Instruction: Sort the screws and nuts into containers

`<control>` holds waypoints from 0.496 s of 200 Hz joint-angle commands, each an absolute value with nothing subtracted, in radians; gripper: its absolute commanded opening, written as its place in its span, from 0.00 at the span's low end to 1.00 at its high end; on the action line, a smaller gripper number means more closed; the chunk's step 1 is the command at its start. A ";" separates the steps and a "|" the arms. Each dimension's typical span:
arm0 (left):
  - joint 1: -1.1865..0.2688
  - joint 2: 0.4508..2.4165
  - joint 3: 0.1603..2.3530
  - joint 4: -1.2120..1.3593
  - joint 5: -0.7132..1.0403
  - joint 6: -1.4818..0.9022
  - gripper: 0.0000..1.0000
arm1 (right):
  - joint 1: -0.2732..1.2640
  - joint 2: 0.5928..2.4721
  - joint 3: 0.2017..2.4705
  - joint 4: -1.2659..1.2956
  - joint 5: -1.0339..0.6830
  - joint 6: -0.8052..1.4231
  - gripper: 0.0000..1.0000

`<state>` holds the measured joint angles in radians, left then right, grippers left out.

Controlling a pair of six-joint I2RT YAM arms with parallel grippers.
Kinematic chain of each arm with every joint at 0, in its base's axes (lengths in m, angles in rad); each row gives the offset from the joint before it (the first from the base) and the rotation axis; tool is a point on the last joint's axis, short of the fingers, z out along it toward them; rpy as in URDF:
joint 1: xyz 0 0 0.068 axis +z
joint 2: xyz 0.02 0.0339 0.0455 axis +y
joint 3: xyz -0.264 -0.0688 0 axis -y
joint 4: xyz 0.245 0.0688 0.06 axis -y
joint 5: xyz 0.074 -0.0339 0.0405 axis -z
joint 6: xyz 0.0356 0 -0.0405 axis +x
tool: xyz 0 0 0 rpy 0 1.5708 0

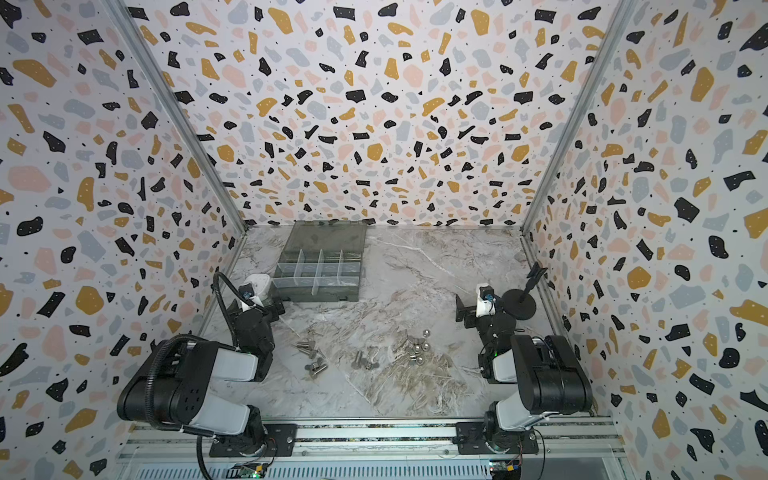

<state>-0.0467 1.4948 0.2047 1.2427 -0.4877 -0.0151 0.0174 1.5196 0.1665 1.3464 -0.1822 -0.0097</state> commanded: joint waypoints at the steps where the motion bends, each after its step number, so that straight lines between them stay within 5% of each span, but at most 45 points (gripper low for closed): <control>1: -0.041 1.491 0.199 1.293 -0.494 -0.020 0.99 | 0.026 1.513 0.186 1.342 -0.159 -0.024 0.99; 99: -0.030 1.486 0.213 1.256 -0.468 -0.029 1.00 | 0.052 1.517 0.188 1.345 -0.089 -0.028 0.99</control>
<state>-0.0391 1.4944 0.2047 1.2266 -0.4789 -0.0189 0.0574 1.5192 0.1665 1.3449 -0.1139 -0.0296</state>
